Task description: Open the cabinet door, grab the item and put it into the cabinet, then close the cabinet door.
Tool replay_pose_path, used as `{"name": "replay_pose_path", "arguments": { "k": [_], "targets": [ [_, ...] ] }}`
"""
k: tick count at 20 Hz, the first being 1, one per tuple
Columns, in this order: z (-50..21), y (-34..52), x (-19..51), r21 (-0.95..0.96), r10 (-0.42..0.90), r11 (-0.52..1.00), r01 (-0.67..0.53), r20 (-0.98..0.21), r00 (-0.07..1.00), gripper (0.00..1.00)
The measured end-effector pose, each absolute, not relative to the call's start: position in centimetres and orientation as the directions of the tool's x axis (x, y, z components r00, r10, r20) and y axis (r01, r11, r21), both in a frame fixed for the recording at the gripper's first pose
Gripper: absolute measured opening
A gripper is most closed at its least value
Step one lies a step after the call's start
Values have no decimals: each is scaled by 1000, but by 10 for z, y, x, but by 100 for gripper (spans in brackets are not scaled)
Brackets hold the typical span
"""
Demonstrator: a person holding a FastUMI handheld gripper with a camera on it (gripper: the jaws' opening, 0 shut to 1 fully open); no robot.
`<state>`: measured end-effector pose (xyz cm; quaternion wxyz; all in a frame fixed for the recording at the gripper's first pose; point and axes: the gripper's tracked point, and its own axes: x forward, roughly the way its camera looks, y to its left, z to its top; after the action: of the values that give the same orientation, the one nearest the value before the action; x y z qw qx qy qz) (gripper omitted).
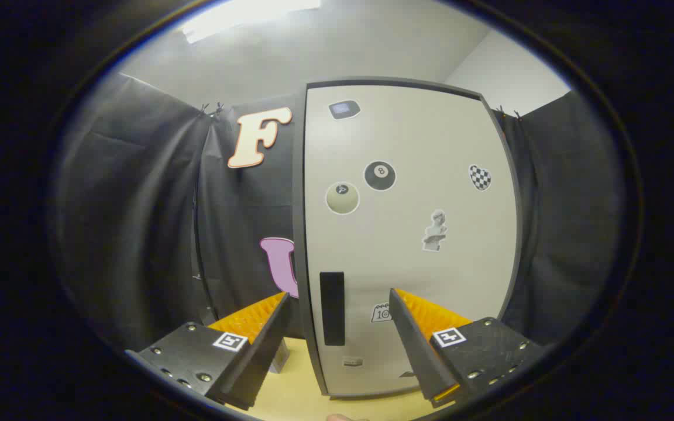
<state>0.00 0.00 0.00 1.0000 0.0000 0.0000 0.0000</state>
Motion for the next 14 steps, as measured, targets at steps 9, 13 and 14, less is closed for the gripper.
{"name": "replay_pose_path", "arguments": {
  "k": [9, 13, 14],
  "targets": [
    [4, -7, 18, 1, -18, 1000, 18, 27, 999, 99],
    [3, -7, 29, -11, -18, 1000, 18, 29, 999, 99],
    [3, -6, 32, -15, -16, 1000, 17, 31, 999, 99]
  ]
}}
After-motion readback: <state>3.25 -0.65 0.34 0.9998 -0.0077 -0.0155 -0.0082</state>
